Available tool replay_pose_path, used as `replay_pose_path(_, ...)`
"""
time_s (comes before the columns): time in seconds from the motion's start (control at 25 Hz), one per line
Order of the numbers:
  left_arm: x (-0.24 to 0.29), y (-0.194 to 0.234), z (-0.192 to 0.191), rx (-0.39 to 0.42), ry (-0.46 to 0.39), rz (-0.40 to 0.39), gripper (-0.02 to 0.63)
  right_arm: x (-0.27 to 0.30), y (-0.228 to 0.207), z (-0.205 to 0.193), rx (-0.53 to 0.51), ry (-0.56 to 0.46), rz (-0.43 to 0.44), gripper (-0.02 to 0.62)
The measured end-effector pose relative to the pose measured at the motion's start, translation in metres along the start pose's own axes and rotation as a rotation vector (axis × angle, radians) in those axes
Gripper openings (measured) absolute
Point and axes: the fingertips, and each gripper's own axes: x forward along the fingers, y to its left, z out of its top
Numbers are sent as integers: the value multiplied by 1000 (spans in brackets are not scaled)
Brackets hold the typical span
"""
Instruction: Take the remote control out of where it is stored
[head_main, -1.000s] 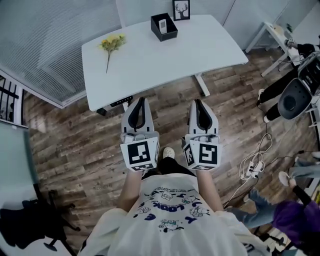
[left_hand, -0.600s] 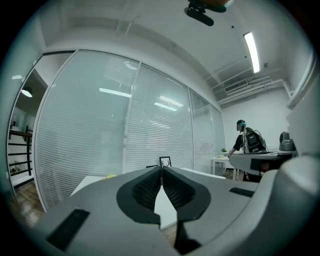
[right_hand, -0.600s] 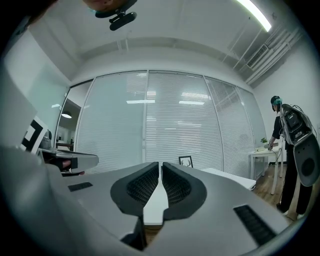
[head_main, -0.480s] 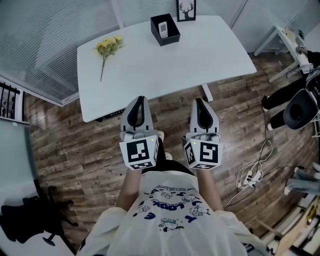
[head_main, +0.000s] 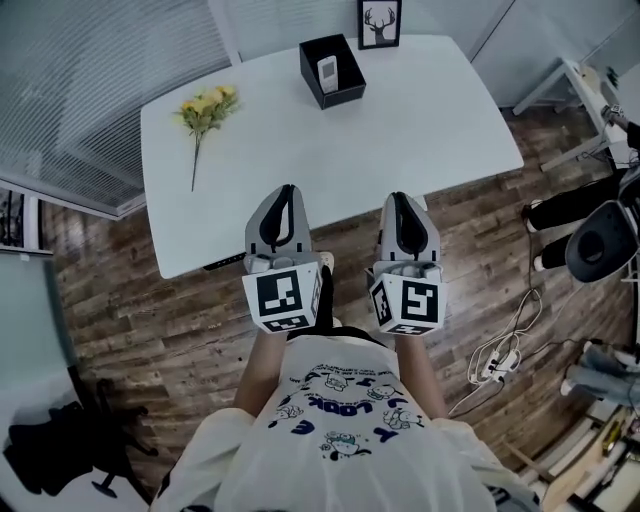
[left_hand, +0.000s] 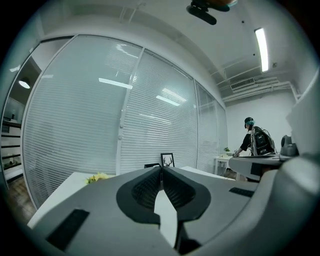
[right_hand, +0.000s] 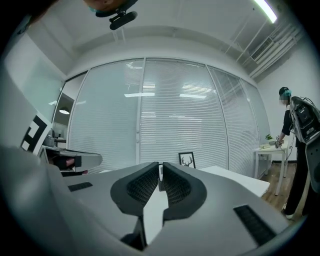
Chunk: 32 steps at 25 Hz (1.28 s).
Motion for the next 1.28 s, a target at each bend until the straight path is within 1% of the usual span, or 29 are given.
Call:
replay_pose_path(0.28,76,26,10,-7,11,-7,17,79,-9,9,-3,11,-8,46)
replay_pose_path(0.4,104,38,15,-34,6,-16,17,108,-13,9,-1,18,-21,46)
replay_pose_path(0.52,127,46,19,-69,-13,-46,17,133,-15,6,-3,32,-29,46)
replay_pose_path(0.64,147,49,20,-42,-16,-62,17,152,-17,4,-4,46,-36,46)
replay_pose_path(0.72,158,50,17,-32,0,-73,17,162,-19,2,-5,57,-39,46)
replay_pose_path(0.88,177,55,7,-81,44,-75,15,180,-23,-4,-6,85,-27,46)
replay_pose_path(0.96,187,57,3,-90,60,-70,15,191,-26,-7,-6,95,-16,46)
replay_pose_path(1.08,202,56,-5,-81,87,-72,15,209,-32,-12,1,107,5,46)
replay_pose_path(1.28,235,52,-12,-54,120,-48,17,246,-45,-20,12,133,59,46)
